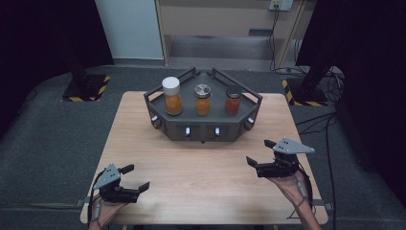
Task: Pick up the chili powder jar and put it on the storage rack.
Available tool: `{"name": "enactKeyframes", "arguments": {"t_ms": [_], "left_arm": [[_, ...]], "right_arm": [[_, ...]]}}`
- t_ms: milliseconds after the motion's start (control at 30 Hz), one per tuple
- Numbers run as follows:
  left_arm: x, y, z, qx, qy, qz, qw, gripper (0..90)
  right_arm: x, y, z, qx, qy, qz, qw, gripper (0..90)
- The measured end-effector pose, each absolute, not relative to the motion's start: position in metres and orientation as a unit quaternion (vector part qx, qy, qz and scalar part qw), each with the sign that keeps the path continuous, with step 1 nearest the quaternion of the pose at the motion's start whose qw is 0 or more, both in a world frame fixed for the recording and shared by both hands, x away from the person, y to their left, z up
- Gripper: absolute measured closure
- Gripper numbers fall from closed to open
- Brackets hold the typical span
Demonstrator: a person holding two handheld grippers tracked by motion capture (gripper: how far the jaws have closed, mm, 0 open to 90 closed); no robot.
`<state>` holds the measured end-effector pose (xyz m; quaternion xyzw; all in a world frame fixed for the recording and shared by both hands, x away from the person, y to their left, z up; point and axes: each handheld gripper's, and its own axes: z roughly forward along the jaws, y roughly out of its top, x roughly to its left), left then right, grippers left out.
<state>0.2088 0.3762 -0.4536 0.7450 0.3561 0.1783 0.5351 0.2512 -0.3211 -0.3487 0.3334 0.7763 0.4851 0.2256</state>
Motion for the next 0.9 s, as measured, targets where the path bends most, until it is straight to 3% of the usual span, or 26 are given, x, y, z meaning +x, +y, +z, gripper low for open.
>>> {"name": "enactKeyframes", "arguments": {"t_ms": [900], "left_arm": [[0.208,0.376,-0.453,0.744,0.357,0.181,0.535,3.9]], "right_arm": [[0.215,-0.343,-0.406,0.361,0.768,0.478,0.228,8.7]]}}
